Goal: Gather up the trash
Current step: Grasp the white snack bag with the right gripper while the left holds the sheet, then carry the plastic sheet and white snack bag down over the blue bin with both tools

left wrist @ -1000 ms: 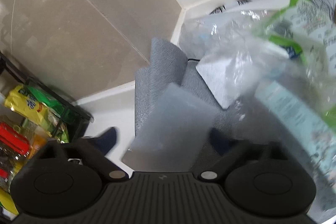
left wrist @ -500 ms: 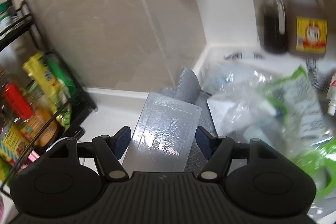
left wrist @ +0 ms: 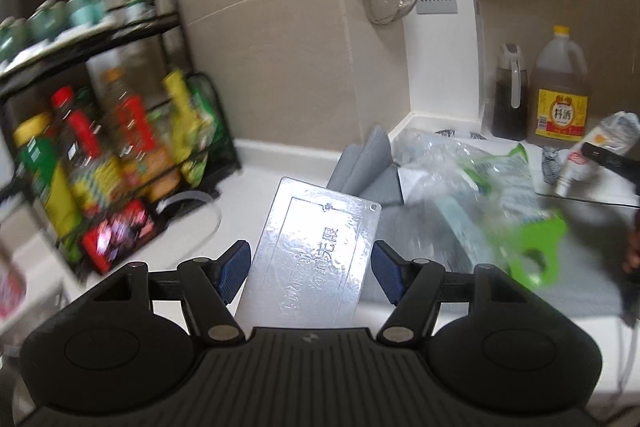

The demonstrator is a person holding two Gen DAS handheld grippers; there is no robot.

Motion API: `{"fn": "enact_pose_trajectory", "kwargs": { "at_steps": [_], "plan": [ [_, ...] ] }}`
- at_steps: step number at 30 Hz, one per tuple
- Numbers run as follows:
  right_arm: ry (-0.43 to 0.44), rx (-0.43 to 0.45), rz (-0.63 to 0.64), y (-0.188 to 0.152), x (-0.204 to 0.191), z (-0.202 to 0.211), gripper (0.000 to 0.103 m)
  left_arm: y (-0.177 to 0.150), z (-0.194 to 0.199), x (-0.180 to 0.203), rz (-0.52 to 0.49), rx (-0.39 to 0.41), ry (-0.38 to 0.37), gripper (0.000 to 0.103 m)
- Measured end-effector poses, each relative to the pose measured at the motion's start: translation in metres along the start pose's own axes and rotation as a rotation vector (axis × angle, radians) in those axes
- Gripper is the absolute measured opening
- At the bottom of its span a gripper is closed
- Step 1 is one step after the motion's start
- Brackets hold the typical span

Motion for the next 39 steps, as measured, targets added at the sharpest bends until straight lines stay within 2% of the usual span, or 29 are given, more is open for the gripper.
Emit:
{"fn": "enact_pose_trajectory", "kwargs": {
  "at_steps": [2,5,9,12,17,22,24,26,29,33,39],
  "plan": [
    [0.009,0.031,0.037,-0.001,-0.004,0.007,0.041,-0.020,0.022,-0.007,0.020,-0.013,0.006,0.072],
    [-0.027,0.054,0.075,0.002,-0.007,0.026,0.040,-0.049,0.049,-0.018,0.025,-0.016,0.018,0.071],
    [-0.022,0.086,0.159,0.010,-0.019,0.074,0.040,-0.087,0.074,-0.026,0.047,-0.032,0.026,0.071],
    [0.029,0.116,0.211,0.018,-0.033,0.123,0.039,-0.114,0.088,-0.023,0.067,-0.059,0.006,0.071],
    [0.187,0.097,0.245,0.011,-0.065,0.209,0.039,-0.155,0.104,-0.010,0.077,-0.106,-0.019,0.071],
    [0.342,0.011,0.298,-0.029,-0.104,0.278,0.039,-0.198,0.120,0.004,0.085,-0.139,-0.044,0.071],
    [0.377,-0.045,0.319,-0.051,-0.114,0.294,0.039,-0.219,0.126,0.009,0.100,-0.167,-0.070,0.071],
    [0.397,-0.102,0.348,-0.075,-0.120,0.307,0.039,-0.236,0.131,0.010,0.102,-0.182,-0.062,0.071],
    [0.401,-0.208,0.387,-0.110,-0.125,0.319,0.038,-0.257,0.138,0.011,0.101,-0.204,-0.057,0.071],
    [0.389,-0.335,0.394,-0.145,-0.125,0.325,0.038,-0.260,0.144,0.012,0.111,-0.193,-0.089,0.071],
    [0.361,-0.353,0.382,-0.152,-0.123,0.335,0.038,-0.258,0.144,0.013,0.111,-0.189,-0.106,0.071]
  ]
}}
Point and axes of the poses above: each gripper's, at about its wrist camera, not at the fingertips, and z roughly against the way its jaws point, x to its right, y to its top, the point moved 9 cm from there along -z, roughly the way its jaws point, and after that the axes turned 5 degrees about -y, right-handed, at the moved point
